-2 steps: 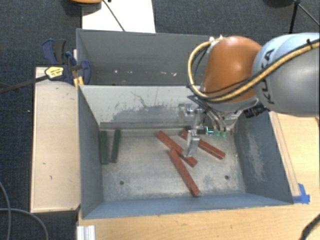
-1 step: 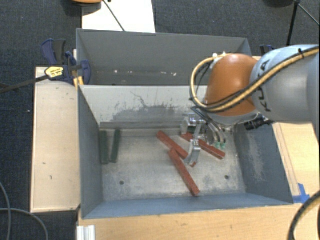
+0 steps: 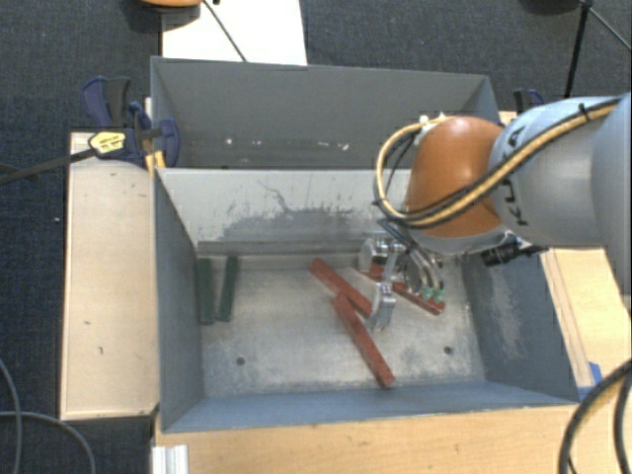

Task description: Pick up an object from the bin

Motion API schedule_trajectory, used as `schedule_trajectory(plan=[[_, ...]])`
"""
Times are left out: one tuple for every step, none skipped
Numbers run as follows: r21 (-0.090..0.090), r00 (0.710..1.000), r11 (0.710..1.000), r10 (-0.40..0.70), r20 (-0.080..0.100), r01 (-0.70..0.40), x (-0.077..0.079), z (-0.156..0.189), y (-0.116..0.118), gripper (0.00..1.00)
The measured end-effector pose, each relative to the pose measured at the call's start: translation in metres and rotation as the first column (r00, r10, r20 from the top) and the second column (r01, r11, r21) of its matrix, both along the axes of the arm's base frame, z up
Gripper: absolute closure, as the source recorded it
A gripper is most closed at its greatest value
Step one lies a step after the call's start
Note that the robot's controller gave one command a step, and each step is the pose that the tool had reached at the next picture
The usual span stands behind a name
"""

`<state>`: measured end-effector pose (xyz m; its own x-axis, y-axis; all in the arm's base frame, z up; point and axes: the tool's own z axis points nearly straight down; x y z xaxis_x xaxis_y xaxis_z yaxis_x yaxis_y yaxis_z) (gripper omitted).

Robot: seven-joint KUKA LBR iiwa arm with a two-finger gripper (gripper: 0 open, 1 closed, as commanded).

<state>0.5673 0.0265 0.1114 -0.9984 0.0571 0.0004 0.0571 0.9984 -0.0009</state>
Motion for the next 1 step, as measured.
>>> schedule_trajectory(plan=[[0.001, 0.998, 0.998, -0.066, -0.001, 0.066, 0.0019, 0.0244, 0.0174, 0.00]])
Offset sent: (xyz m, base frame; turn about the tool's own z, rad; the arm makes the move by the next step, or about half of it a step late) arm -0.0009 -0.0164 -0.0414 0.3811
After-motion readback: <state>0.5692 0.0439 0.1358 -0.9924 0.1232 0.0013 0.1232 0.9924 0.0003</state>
